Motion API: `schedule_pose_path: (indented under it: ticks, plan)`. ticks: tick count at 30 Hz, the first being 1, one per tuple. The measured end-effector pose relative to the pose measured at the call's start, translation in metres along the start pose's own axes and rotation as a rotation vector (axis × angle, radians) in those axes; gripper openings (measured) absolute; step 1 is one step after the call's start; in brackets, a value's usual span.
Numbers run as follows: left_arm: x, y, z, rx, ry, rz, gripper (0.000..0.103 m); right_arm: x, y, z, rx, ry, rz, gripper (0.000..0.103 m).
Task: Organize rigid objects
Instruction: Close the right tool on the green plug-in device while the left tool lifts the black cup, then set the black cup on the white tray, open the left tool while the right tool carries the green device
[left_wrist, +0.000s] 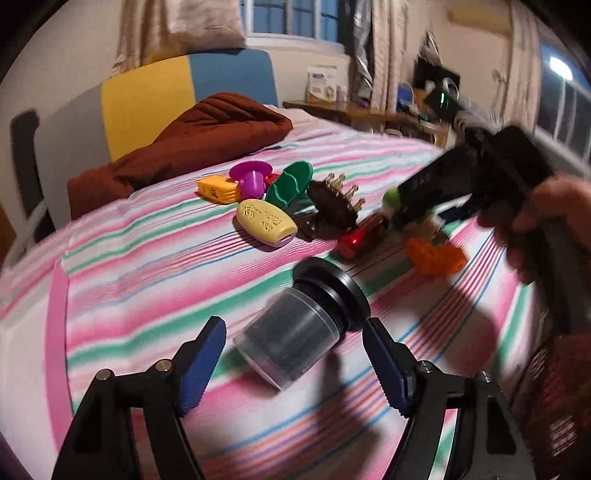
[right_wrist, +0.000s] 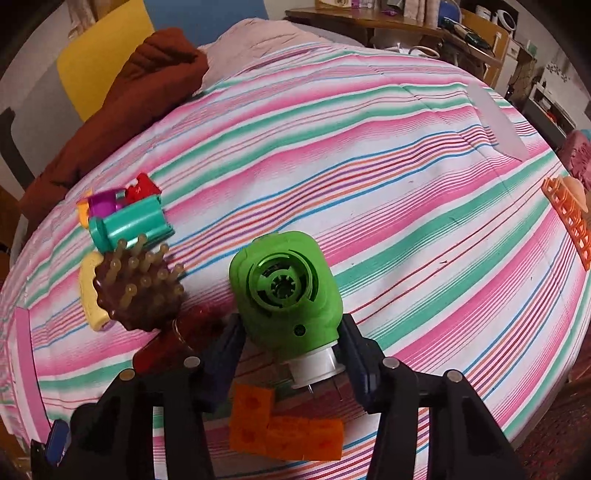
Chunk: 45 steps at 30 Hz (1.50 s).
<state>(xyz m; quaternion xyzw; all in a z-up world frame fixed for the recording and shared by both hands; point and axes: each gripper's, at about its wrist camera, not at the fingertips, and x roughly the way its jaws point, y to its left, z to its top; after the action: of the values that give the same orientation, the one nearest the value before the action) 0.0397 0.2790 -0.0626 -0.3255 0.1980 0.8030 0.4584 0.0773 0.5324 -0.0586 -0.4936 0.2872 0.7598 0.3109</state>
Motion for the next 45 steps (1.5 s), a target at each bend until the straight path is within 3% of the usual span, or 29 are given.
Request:
schedule_pose_path:
  ticks: [3,4,5,7,18,31,37,41,45]
  plan:
    - [0.009,-0.003,-0.001,0.053,0.022,0.005,0.067,-0.005,-0.001,0.0,0.006,-0.017,-0.003,0.052]
    - [0.012,-0.002,-0.004,0.051,0.028,0.008,0.055,-0.004,0.0,-0.001,0.008,-0.018,-0.001,0.052]
    - [0.013,0.0,-0.005,0.037,0.033,0.004,0.049,-0.003,0.0,0.0,0.009,-0.018,0.002,0.052]
    - [0.014,0.005,-0.007,-0.004,0.035,-0.006,0.047,-0.005,-0.001,0.0,0.011,-0.024,0.006,0.052]
    - [-0.013,0.021,-0.014,-0.13,-0.021,0.021,0.046,-0.021,0.003,0.0,-0.013,-0.091,0.025,0.052]
    - [-0.058,0.055,-0.029,-0.283,-0.06,0.086,0.043,-0.049,0.043,-0.01,-0.175,-0.213,0.15,0.052]
    - [-0.071,0.063,-0.038,-0.288,-0.052,0.107,0.043,-0.055,0.064,-0.019,-0.257,-0.234,0.225,0.052]
    - [-0.07,0.06,-0.039,-0.265,-0.055,0.118,0.043,-0.053,0.077,-0.027,-0.294,-0.2,0.3,0.052]
    - [-0.07,0.055,-0.041,-0.243,-0.058,0.14,0.043,-0.049,0.092,-0.037,-0.373,-0.187,0.282,0.052]
